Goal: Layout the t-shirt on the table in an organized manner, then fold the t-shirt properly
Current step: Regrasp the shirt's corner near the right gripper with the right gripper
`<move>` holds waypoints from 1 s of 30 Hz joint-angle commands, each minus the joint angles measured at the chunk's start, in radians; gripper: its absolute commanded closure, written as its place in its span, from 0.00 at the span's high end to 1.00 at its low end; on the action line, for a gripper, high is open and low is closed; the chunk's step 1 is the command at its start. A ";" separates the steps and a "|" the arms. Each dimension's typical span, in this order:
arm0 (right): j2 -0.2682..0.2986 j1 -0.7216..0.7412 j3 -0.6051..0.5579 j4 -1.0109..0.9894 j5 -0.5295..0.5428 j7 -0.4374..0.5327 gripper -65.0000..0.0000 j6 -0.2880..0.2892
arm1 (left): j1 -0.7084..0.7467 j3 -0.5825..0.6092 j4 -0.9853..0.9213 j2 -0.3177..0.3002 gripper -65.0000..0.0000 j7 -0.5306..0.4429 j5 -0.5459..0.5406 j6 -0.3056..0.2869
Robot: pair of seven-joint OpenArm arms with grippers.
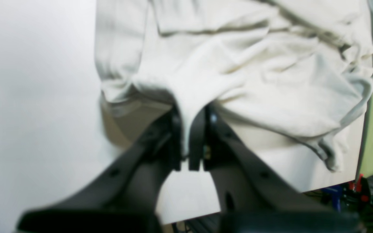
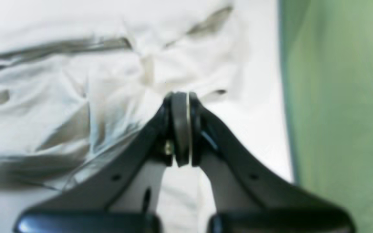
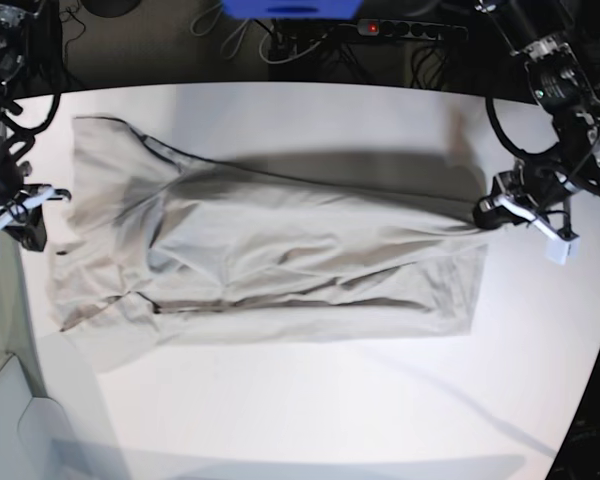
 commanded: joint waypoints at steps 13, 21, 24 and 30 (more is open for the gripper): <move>-0.034 -0.047 -0.167 -0.212 0.009 0.005 0.04 0.006 | -0.011 -0.004 0.020 -0.008 0.00 -0.016 -0.016 -0.003; 0.010 -0.047 -0.196 -0.240 0.009 0.005 0.20 0.006 | -0.011 -0.004 0.020 -0.009 0.00 -0.014 -0.016 -0.003; 0.009 -0.051 -0.198 -0.238 0.010 0.005 0.21 0.006 | -0.011 -0.004 0.020 -0.011 0.00 -0.014 -0.016 -0.003; 0.010 -0.076 -0.233 -0.168 0.010 0.006 0.22 0.035 | -0.010 -0.004 0.018 -0.011 0.00 -0.016 -0.016 -0.003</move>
